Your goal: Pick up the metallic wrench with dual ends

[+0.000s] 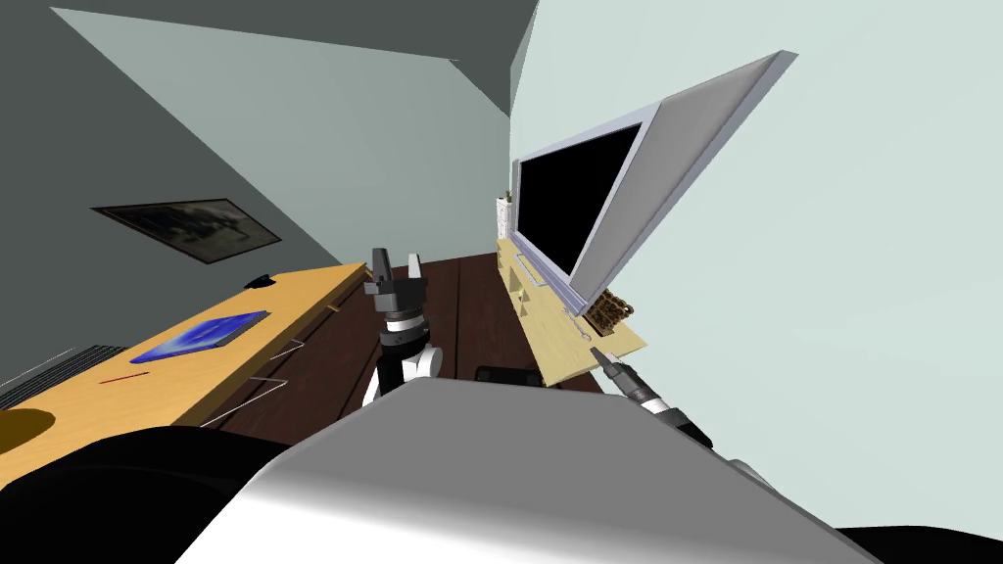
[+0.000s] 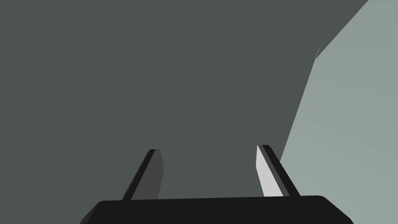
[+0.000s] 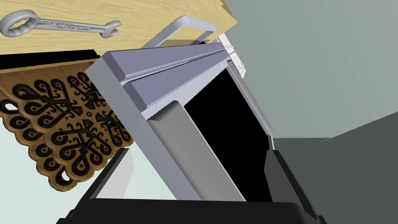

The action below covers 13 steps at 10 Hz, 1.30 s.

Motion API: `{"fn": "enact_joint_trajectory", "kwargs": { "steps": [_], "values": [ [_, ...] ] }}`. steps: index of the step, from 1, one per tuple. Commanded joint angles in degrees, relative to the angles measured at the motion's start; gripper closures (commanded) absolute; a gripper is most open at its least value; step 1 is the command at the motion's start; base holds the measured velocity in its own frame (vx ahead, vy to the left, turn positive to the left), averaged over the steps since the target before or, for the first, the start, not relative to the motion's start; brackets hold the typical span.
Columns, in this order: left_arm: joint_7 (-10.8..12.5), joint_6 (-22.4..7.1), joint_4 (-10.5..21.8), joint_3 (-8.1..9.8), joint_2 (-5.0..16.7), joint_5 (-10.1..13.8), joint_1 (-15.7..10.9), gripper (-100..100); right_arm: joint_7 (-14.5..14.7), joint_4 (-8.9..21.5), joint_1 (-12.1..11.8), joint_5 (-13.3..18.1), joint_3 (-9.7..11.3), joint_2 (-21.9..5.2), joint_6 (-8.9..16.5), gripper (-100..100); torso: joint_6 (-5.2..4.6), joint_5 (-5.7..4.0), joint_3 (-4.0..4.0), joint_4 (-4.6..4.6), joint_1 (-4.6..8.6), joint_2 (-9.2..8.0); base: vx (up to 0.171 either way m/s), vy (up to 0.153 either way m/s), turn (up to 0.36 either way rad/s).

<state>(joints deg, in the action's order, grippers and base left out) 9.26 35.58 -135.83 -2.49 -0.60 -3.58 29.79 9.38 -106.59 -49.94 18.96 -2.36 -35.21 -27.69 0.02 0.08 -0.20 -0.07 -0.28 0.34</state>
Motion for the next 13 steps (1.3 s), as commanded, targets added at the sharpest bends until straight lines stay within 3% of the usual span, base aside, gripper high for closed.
{"fn": "enact_joint_trajectory", "kwargs": {
  "steps": [1, 2, 5, 6, 8, 9, 11, 12, 13],
  "values": [
    [0.0, 0.0, 0.0, 0.00, 0.0, 0.0, 0.0, 0, 1.0, 2.9, -1.2, 1.0, 0.6, -2.1, 0.1, -100, 0.00, 0.00, 0.00, 0.00, 0.00, 0.00, 0.126, 0.063, 0.088],
    [0.0, 0.0, 0.0, 0.00, 0.0, 0.0, 0.0, 0, 1.0, 3.9, -1.2, 1.0, 0.6, -2.1, 0.1, -100, 0.01, -0.01, -0.04, -0.01, 0.04, 0.09, 0.105, 0.040, 0.048],
    [0.0, 0.0, 0.0, 0.00, 0.0, 0.0, 0.0, 0, 2.7, 8.7, -3.3, 2.7, 2.2, -5.5, 1.3, -100, 0.00, -0.02, -0.06, -0.02, 0.12, 0.09, 0.137, 0.043, 0.079],
    [0.0, 0.0, 0.0, 0.00, 0.0, 0.0, 0.0, 0, 2.7, 9.0, -3.3, 2.7, 2.2, -5.5, 1.3, -100, 0.02, -0.03, -0.11, -0.04, 0.12, 0.20, 0.126, 0.038, 0.055],
    [0.0, 0.0, 0.0, 0.00, 0.0, 0.0, 0.0, 0, 4.3, 14.2, -5.0, 4.3, 4.2, -8.6, 3.0, -100, 0.01, -0.03, -0.06, -0.02, 0.11, 0.10, 0.162, 0.054, 0.126],
    [0.0, 0.0, 0.0, 0.00, 0.0, 0.0, 0.0, 0, 4.3, 14.2, -5.0, 4.3, 4.2, -8.6, 3.0, -100, 0.03, -0.01, -0.18, -0.06, 0.07, 0.33, 0.178, 0.026, 0.067],
    [0.0, 0.0, 0.0, 0.01, 0.0, 0.0, 0.0, 0, 5.8, 19.3, -6.3, 5.8, 6.7, -11.2, 4.9, -100, 0.02, -0.05, -0.19, -0.07, 0.21, 0.34, 0.220, 0.019, 0.151],
    [0.0, 0.0, 0.0, 0.00, 0.0, 0.0, 0.0, 0, 5.8, 19.3, -6.3, 5.8, 6.7, -11.2, 4.9, -100, 0.03, -0.02, -0.29, -0.11, 0.13, 0.52, 0.216, 0.039, 0.058],
    [0.0, 0.0, 0.0, 0.01, 0.0, 0.0, 0.0, 0, 6.5, 20.7, -6.8, 6.4, 8.1, -12.4, 5.9, -100, 0.02, -0.02, -0.28, -0.11, 0.09, 0.47, 0.221, 0.015, 0.088]
  ]
}}
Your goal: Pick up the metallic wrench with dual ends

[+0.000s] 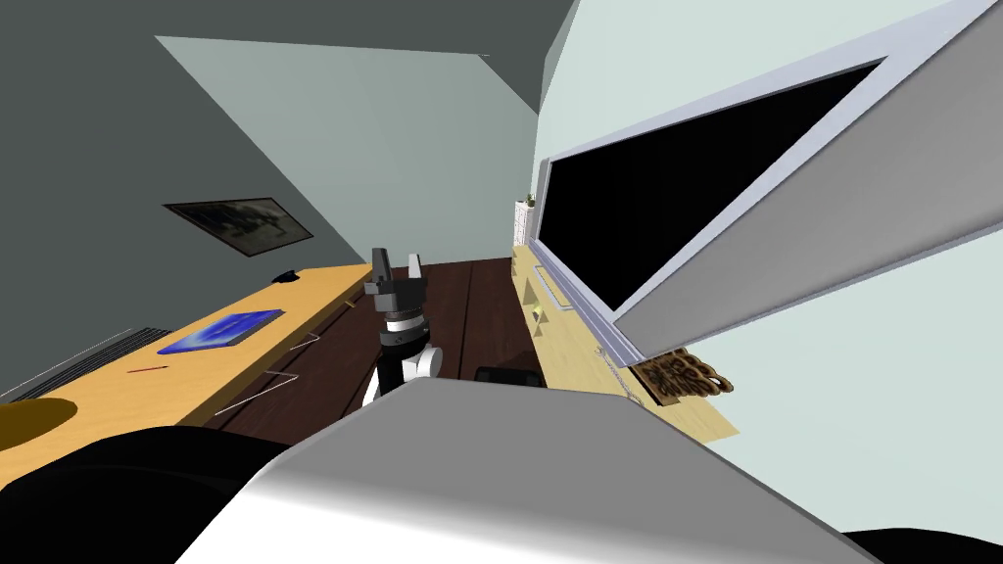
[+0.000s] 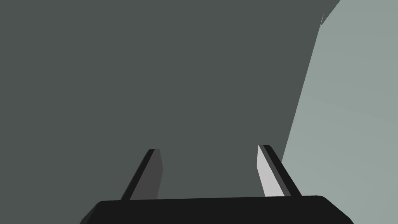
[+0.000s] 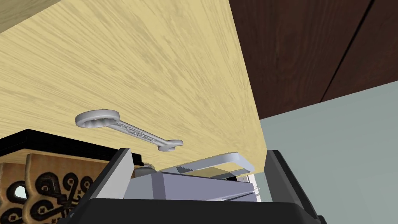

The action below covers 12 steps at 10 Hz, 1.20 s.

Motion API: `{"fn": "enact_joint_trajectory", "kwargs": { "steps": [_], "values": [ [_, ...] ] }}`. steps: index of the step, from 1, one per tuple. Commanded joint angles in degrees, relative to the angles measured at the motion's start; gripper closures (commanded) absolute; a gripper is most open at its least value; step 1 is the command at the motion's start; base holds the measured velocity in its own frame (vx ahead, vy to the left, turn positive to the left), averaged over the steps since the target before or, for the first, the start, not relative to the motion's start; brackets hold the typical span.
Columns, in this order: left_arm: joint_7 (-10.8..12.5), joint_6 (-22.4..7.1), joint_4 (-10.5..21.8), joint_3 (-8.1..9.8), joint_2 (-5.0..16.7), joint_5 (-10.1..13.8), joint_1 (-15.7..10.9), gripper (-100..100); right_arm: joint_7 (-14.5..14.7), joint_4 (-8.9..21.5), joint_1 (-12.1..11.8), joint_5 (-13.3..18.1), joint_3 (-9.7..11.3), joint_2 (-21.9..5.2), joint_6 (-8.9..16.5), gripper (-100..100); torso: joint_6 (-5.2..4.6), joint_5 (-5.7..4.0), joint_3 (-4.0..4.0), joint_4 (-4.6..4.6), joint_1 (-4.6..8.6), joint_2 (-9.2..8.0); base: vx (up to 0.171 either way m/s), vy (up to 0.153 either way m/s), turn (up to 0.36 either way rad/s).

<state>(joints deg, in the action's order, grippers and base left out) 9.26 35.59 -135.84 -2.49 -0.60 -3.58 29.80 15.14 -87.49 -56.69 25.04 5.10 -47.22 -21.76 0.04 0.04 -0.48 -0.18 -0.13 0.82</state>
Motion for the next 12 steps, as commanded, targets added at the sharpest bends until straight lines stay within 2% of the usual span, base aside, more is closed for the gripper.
{"fn": "enact_joint_trajectory", "kwargs": {
  "steps": [1, 3, 4, 5, 6, 7, 9, 10, 12],
  "values": [
    [0.0, 0.0, 0.0, 0.00, 0.0, 0.0, 0.0, 0, 0.7, 2.7, 0.0, 0.3, 0.6, -0.4, 0.0, -100, 0.00, 0.00, 0.00, 0.00, 0.00, 0.00, 0.154, 0.005, 0.060],
    [0.0, 0.0, 0.0, 0.00, 0.0, 0.0, 0.0, 0, 2.0, 6.7, -0.7, 1.5, 3.6, -2.3, 2.0, -100, 0.00, 0.00, 0.10, 0.04, 0.03, -0.17, 0.211, 0.005, 0.145],
    [0.0, 0.0, 0.0, 0.00, 0.0, 0.0, 0.0, 0, 2.0, 7.3, -0.7, 1.5, 3.6, -2.3, 2.0, -100, 0.00, -0.01, 0.00, 0.00, 0.06, -0.01, 0.189, -0.017, 0.067],
    [0.0, 0.0, 0.0, 0.00, 0.0, 0.0, 0.0, 0, 2.6, 8.8, -0.9, 2.1, 5.2, -3.1, 3.1, -100, -0.02, -0.02, 0.05, 0.01, 0.09, -0.12, 0.173, -0.038, 0.112],
    [0.0, 0.0, 0.0, 0.00, 0.0, 0.0, 0.0, 0, 2.6, 9.5, -0.9, 2.1, 5.2, -3.1, 3.1, -100, 0.00, -0.03, 0.09, 0.03, 0.17, -0.18, 0.134, -0.022, 0.060],
    [0.0, 0.0, 0.0, 0.00, 0.0, 0.0, 0.0, 0, 3.2, 11.6, -1.0, 2.6, 6.8, -3.7, 4.1, -100, -0.03, -0.03, 0.17, 0.06, 0.11, -0.32, 0.134, 0.006, 0.101],
    [0.0, 0.0, 0.0, 0.00, 0.0, 0.0, 0.0, 0, 4.1, 15.0, -1.0, 3.5, 10.0, -4.7, 6.1, -100, 0.01, 0.01, 0.03, 0.02, -0.04, -0.05, 0.272, 0.012, 0.160],
    [0.0, 0.0, 0.0, 0.00, 0.0, 0.0, 0.0, 0, 4.1, 15.3, -1.0, 3.5, 10.0, -4.7, 6.1, -100, 0.01, 0.01, -0.11, -0.04, 0.01, 0.18, 0.223, -0.051, 0.034],
    [0.0, 0.0, 0.0, 0.00, 0.0, 0.0, 0.0, 0, 5.0, 18.4, -0.8, 4.2, 13.1, -5.2, 7.9, -100, -0.01, -0.03, 0.06, 0.02, 0.14, -0.13, 0.179, -0.051, 0.107]
  ]
}}
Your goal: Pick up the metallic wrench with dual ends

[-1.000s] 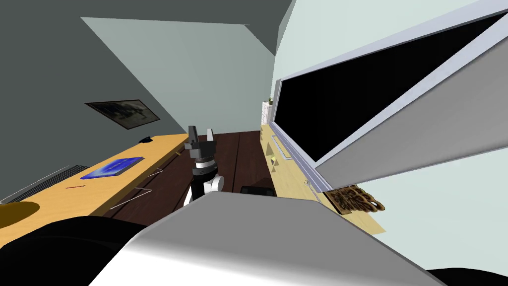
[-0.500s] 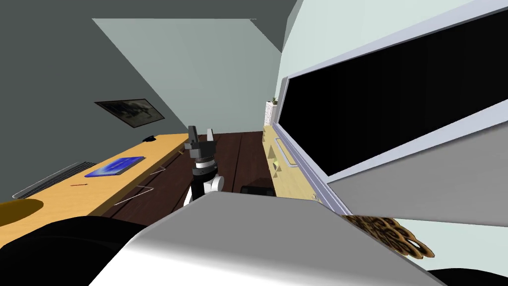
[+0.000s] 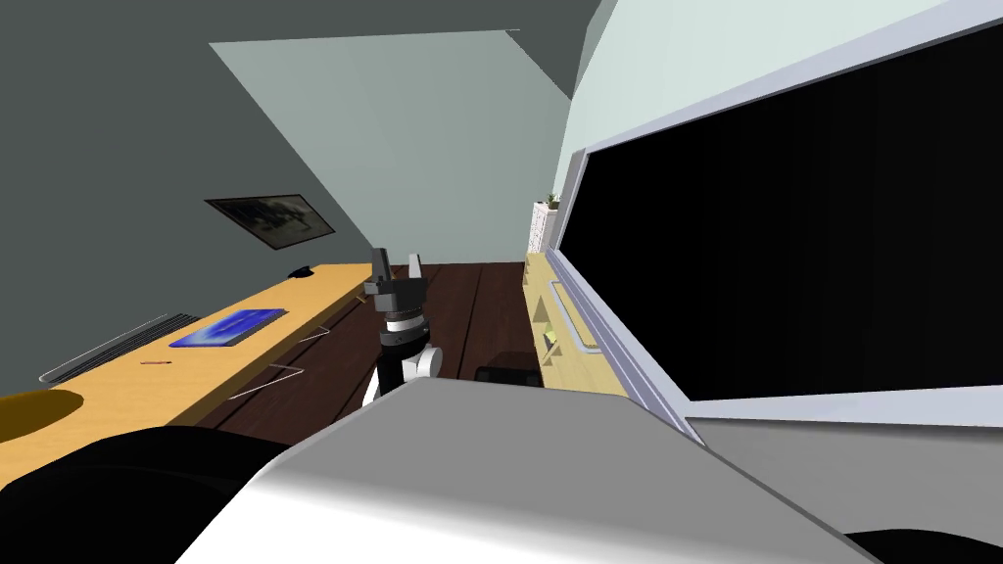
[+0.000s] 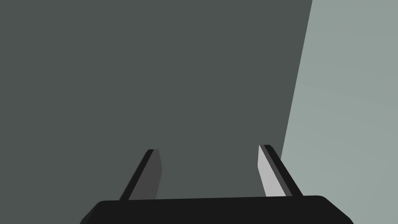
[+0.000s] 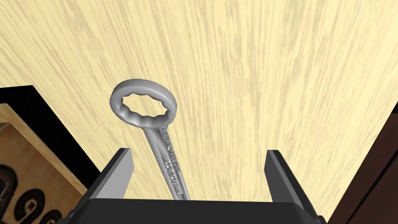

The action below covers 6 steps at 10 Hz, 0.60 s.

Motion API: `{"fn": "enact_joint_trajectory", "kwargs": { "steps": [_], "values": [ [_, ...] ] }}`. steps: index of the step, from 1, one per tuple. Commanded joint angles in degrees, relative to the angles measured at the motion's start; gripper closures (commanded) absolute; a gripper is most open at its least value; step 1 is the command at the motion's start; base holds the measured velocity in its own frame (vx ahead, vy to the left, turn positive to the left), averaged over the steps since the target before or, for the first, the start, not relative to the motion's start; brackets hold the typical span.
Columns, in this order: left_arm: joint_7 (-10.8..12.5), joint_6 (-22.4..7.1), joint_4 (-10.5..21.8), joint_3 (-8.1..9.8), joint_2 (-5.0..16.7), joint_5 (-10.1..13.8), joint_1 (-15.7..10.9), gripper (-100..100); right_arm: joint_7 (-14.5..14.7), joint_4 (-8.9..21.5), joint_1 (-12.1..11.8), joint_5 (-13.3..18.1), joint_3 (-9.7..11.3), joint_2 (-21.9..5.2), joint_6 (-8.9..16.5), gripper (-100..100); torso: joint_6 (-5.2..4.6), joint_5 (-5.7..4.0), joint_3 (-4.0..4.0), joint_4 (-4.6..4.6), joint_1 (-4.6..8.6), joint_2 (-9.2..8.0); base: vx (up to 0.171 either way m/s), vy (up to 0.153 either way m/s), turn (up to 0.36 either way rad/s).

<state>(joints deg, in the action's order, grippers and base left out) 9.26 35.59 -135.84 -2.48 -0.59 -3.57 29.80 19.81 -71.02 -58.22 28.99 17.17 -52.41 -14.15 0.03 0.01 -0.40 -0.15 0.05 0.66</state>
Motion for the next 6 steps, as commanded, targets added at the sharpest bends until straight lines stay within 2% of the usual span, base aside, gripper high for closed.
{"fn": "enact_joint_trajectory", "kwargs": {
  "steps": [1, 3, 4, 6],
  "values": [
    [0.0, 0.0, 0.0, 0.00, 0.0, 0.0, 0.0, 0, 0.3, 2.0, 0.7, 0.2, 1.0, 0.0, 0.3, -100, 0.00, 0.00, 0.00, 0.00, 0.00, 0.00, 0.114, -0.039, 0.053],
    [0.0, 0.0, 0.0, 0.00, 0.0, 0.0, 0.0, 0, 0.9, 4.5, 1.0, 0.8, 3.7, -0.2, 1.7, -100, -0.02, 0.01, 0.14, 0.06, -0.09, -0.23, 0.150, -0.027, 0.074],
    [0.0, 0.0, 0.0, 0.00, 0.0, 0.0, 0.0, 0, 0.9, 4.5, 1.0, 0.8, 3.7, -0.2, 1.7, -100, -0.02, 0.02, 0.06, 0.03, -0.14, -0.10, 0.118, -0.005, 0.054],
    [0.0, 0.0, 0.0, 0.00, 0.0, 0.0, 0.0, 0, 1.4, 6.2, 1.4, 1.2, 5.8, -0.2, 2.7, -100, -0.03, 0.04, 0.19, 0.07, -0.21, -0.33, 0.101, -0.015, 0.067]
  ]
}}
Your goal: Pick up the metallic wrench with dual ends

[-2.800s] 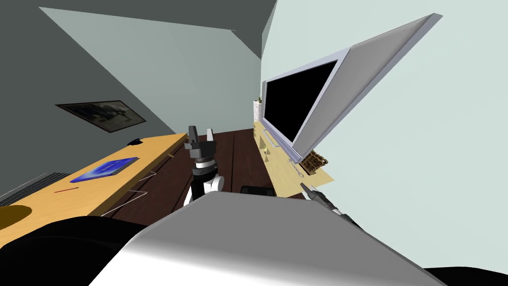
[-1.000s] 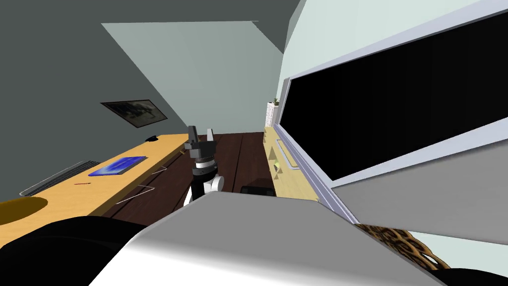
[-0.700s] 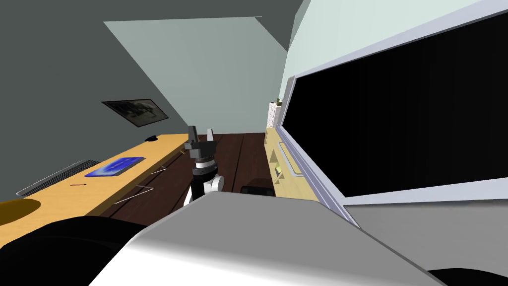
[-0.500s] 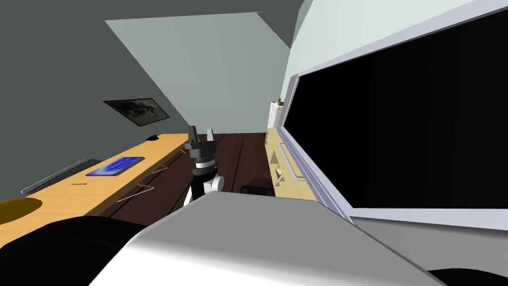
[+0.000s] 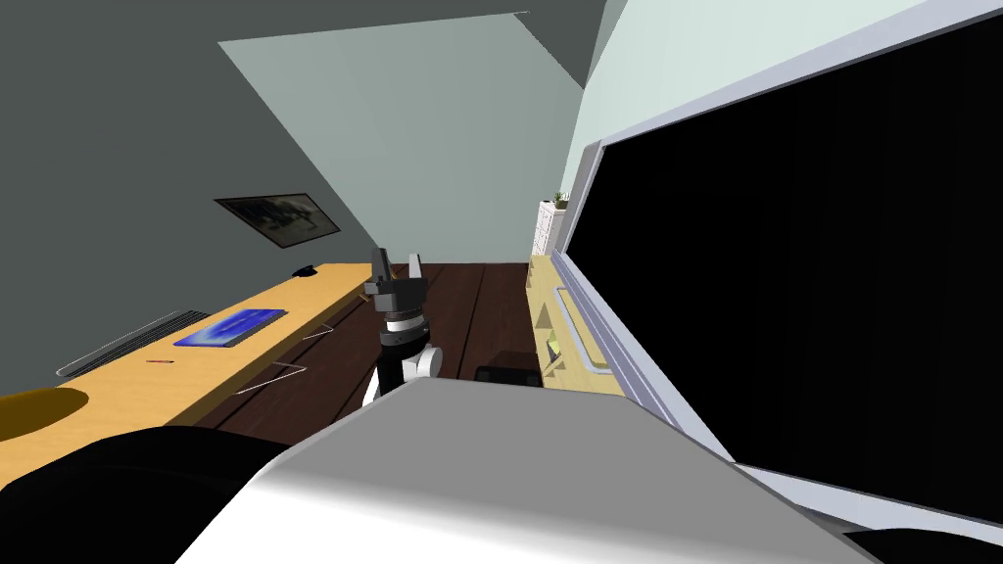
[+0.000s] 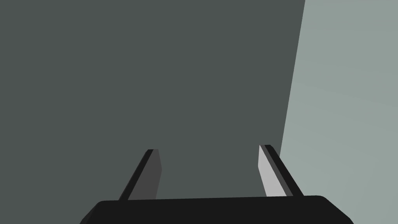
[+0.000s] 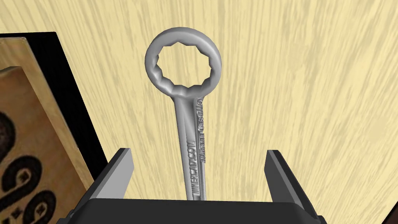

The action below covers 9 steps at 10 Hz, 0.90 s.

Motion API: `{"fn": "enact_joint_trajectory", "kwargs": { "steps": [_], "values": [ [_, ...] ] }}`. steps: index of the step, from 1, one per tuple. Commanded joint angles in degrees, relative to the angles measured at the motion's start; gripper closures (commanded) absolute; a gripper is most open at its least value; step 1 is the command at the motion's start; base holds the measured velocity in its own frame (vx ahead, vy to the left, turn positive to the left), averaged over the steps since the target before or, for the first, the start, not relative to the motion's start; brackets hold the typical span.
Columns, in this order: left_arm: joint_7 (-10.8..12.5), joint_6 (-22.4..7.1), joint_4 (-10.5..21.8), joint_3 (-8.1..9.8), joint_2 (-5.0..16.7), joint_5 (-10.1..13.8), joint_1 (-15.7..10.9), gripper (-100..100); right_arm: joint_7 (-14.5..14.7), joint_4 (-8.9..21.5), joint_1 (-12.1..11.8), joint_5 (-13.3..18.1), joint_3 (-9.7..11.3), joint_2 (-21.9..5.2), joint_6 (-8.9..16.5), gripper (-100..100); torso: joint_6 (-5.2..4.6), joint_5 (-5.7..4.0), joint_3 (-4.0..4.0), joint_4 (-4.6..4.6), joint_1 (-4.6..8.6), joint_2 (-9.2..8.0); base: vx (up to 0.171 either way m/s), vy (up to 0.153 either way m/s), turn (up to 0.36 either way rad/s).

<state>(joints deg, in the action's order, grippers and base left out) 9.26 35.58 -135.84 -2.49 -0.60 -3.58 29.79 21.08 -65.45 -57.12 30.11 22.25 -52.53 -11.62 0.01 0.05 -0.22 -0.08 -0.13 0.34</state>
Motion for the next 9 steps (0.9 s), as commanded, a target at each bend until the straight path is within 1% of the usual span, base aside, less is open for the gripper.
{"fn": "enact_joint_trajectory", "kwargs": {
  "steps": [1, 2, 3, 4, 6, 7, 8, 9],
  "values": [
    [0.0, 0.0, 0.0, 0.00, 0.0, 0.0, 0.0, 0, 0.4, 1.6, 0.5, 0.3, 2.0, 0.0, 0.8, -100, 0.00, 0.00, 0.00, 0.00, 0.00, 0.00, 0.137, -0.027, 0.072],
    [0.0, 0.0, 0.0, 0.00, 0.0, 0.0, 0.0, 0, -0.1, 0.3, 0.0, 0.1, 1.6, -0.4, 0.9, -100, 0.13, -0.03, -0.06, 0.02, 0.01, 0.14, 0.051, -0.015, -0.027],
    [0.0, 0.0, 0.0, 0.00, 0.0, 0.0, 0.0, 0, -0.1, 0.3, -0.1, 0.1, 1.8, -0.4, 1.2, 0, 0.34, -0.04, -0.06, 0.07, 0.00, 0.16, 0.000, 0.000, 0.000],
    [0.0, 0.0, 0.0, 0.00, 0.0, 0.0, 0.0, 0, 0.1, 2.1, 1.7, 0.3, 2.5, 1.5, 1.6, -100, 0.37, -0.03, -0.03, 0.09, -0.02, 0.12, -0.032, -0.025, 0.048],
    [0.0, 0.0, 0.0, 0.00, 0.0, 0.0, 0.0, 0, 0.4, 3.9, 3.5, 0.4, 3.1, 3.5, 2.0, -100, 0.44, -0.12, 0.07, 0.15, 0.18, -0.05, -0.069, -0.045, 0.057],
    [0.0, 0.0, 0.0, 0.00, 0.0, 0.0, 0.0, 0, 0.3, 4.0, 3.3, 0.4, 2.9, 3.0, 1.5, -100, 0.44, -0.15, 0.09, 0.17, 0.23, -0.06, -0.024, -0.022, 0.008],
    [0.0, 0.0, 0.0, 0.00, 0.0, 0.0, 0.0, 0, 0.4, 4.2, 3.5, 0.4, 3.0, 3.2, 1.5, 100, 0.43, -0.12, 0.03, 0.14, 0.15, 0.04, 0.000, 0.000, 0.000],
    [0.0, 0.0, 0.0, 0.00, 0.0, 0.0, 0.0, 0, 0.4, 4.2, 3.5, 0.4, 3.0, 3.1, 1.5, 100, 0.44, -0.10, -0.02, 0.12, 0.09, 0.12, 0.000, 0.000, 0.000]
  ]
}}
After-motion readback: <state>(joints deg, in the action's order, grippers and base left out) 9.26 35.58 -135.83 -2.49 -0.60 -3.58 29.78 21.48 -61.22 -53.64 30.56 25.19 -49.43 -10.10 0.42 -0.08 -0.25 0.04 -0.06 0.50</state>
